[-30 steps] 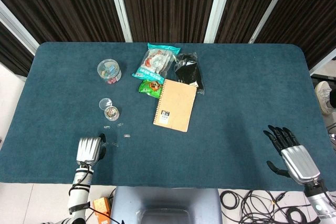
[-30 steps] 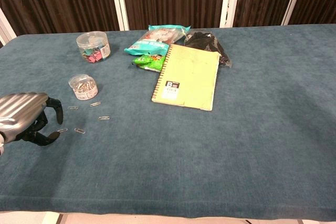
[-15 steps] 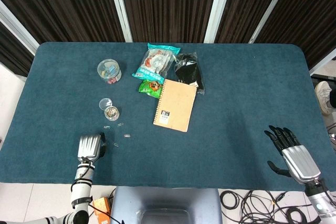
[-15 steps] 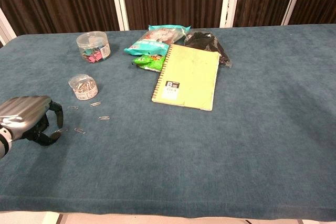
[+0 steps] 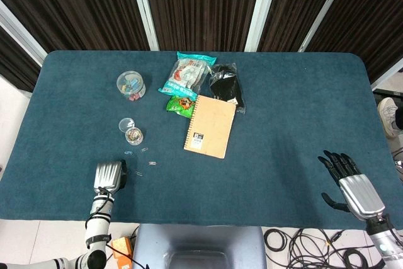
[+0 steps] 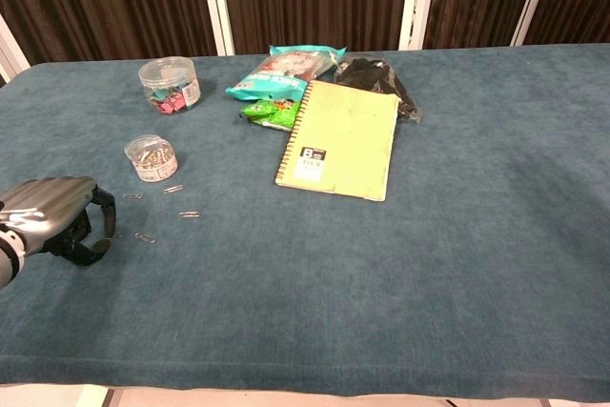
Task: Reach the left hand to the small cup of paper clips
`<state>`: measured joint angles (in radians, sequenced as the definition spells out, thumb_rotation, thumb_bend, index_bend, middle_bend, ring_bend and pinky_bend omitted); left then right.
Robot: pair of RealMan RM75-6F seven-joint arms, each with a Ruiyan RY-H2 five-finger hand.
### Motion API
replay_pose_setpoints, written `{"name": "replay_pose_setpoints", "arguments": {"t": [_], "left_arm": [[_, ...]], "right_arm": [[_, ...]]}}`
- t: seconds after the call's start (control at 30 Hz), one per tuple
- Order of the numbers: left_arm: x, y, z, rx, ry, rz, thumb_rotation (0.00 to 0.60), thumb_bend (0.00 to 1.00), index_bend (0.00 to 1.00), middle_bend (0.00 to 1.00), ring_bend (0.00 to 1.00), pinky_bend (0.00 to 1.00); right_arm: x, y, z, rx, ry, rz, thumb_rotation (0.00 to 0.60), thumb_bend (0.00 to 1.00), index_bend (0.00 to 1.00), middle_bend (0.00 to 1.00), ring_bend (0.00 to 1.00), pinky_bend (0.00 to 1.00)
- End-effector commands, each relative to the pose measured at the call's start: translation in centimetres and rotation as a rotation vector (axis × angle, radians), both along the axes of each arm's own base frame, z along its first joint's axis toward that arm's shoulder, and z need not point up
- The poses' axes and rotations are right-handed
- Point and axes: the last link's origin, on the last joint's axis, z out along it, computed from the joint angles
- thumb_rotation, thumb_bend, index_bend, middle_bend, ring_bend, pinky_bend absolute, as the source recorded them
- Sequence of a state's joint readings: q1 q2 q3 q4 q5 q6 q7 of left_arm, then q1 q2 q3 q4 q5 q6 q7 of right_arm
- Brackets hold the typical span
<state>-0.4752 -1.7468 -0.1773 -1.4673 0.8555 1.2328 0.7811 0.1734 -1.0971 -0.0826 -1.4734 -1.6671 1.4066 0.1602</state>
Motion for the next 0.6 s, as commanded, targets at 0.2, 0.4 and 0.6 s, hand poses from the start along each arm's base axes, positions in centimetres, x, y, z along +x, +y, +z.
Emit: {"name": "replay_pose_setpoints", "arguments": {"t": [0.2, 0.4, 0.6], "left_arm": [[-0.02, 0.25, 0.03, -0.015, 0.009, 0.006, 0.6, 0.32, 0.56, 1.0, 1.0, 1.0], [0.05, 0.35, 0.05, -0.009, 0.009, 0.005, 0.6, 0.32, 0.67, 1.0, 1.0, 1.0], [0.08, 0.52, 0.26, 0.018, -0.006, -0.006, 0.6, 0.34, 0.71, 1.0, 1.0, 1.0]], "right_arm": [[-0.08, 0.06, 0.02, 0.001, -0.004, -0.001, 0.6, 0.24, 0.0, 0.0, 0.0, 0.0], [-0.16, 0.09, 0.08, -0.001, -0.004, -0.004, 0.6, 0.24, 0.0, 0.0, 0.0, 0.0], [-0.27, 0.08, 0.1, 0.006, 0.0, -0.011, 0.6, 0.24, 0.0, 0.0, 0.0, 0.0]]}}
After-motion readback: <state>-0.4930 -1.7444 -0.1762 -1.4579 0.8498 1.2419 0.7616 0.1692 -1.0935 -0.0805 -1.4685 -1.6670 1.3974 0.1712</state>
